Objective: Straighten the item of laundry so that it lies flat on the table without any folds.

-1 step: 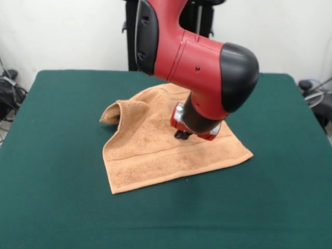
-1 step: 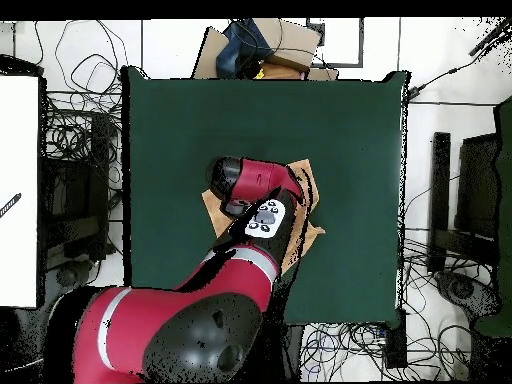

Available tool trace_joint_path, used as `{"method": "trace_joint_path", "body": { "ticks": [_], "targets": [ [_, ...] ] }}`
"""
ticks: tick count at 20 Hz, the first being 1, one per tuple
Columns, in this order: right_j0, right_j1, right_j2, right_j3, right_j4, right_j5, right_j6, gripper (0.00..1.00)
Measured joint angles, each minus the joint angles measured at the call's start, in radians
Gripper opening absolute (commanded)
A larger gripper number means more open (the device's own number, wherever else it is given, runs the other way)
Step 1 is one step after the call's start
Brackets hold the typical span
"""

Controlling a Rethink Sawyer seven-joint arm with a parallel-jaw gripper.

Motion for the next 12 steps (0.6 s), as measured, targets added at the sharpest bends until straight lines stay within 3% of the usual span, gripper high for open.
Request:
{"method": "trace_joint_path", "body": {
  "ticks": [12],
  "targets": [
    [0.062, 0.068, -0.093, -0.067, 0.051, 0.059, 0.073, 0.0]
  ]
}}
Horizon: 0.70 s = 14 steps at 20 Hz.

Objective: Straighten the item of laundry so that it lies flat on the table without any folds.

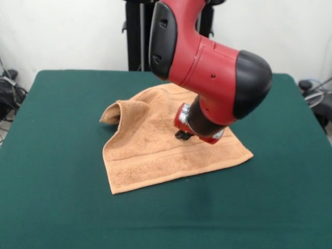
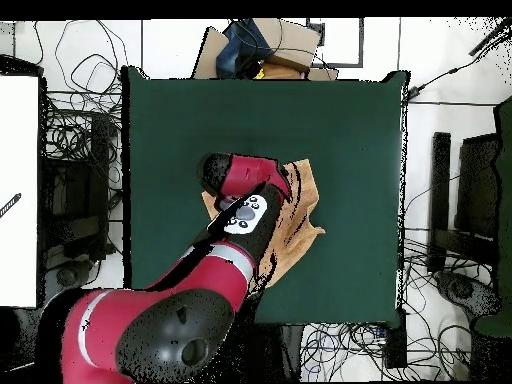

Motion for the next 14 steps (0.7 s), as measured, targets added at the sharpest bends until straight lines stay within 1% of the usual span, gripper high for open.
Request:
{"method": "trace_joint_path", "body": {
  "ticks": [6, 11, 14],
  "targets": [
    [0.021, 0.024, -0.036, -0.018, 0.027, 0.02, 0.092, 0.0],
    [0.022, 0.02, -0.034, -0.013, 0.028, 0.016, 0.119, 0.0],
    [0.017, -0.004, -0.019, 0.022, 0.029, -0.027, 0.119, 0.0]
  ]
}}
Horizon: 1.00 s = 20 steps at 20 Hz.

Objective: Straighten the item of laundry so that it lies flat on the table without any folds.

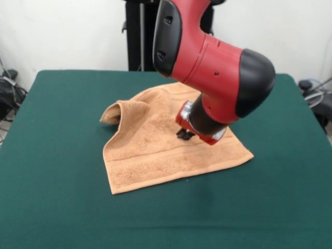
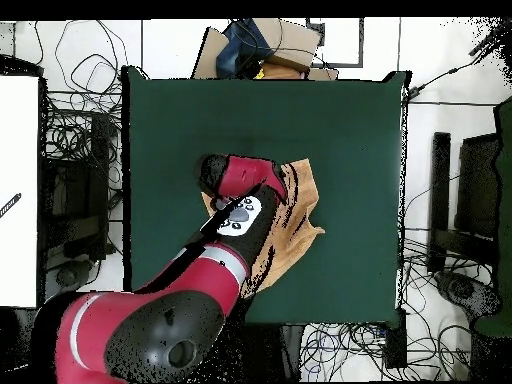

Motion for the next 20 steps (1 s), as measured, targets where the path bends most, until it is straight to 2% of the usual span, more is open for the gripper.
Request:
{"method": "trace_joint_path", "body": {
  "ticks": [5, 10, 12, 15, 20],
  "targets": [
    [-0.012, -0.04, 0.03, 0.062, 0.001, -0.073, 0.0, 0.0],
    [-0.076, -0.134, 0.119, 0.198, 0.002, -0.231, 0.0, 0.0],
    [-0.092, -0.15, 0.137, 0.222, 0.003, -0.257, 0.0, 0.0],
    [-0.167, -0.204, 0.208, 0.301, 0.003, -0.341, 0.0, 0.0],
    [-0.268, -0.249, 0.286, 0.359, -0.026, -0.393, 0.0, 0.0]
  ]
}}
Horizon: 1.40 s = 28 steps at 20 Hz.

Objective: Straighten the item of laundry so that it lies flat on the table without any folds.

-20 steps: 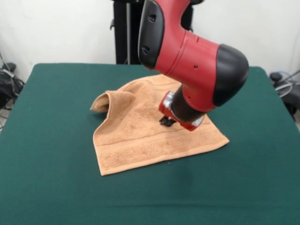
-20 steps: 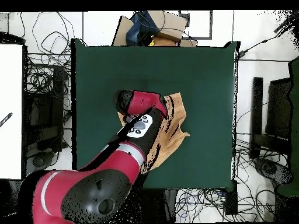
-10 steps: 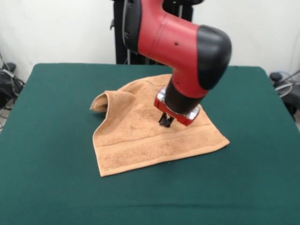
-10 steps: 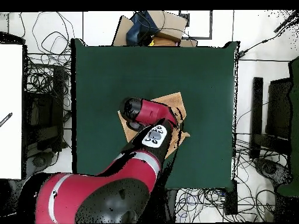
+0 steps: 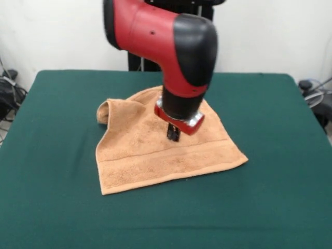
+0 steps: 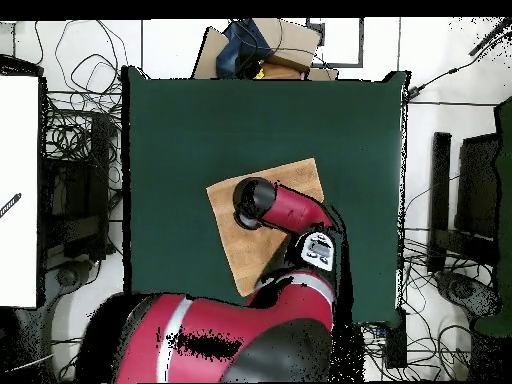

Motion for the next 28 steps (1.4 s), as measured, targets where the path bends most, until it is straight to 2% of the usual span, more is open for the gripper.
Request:
{"method": "trace_joint_path", "body": {
  "ticks": [7, 11, 19, 28],
  "targets": [
    [-0.112, -0.023, 0.073, 0.017, -0.063, 0.0, 0.0, 0.0],
    [-0.141, -0.036, 0.104, 0.028, -0.096, -0.01, 0.0, 0.0],
    [-0.151, -0.045, 0.124, 0.034, -0.15, -0.033, 0.0, 0.0],
    [-0.139, -0.045, 0.121, 0.031, -0.165, -0.041, 0.0, 0.0]
  ]
}}
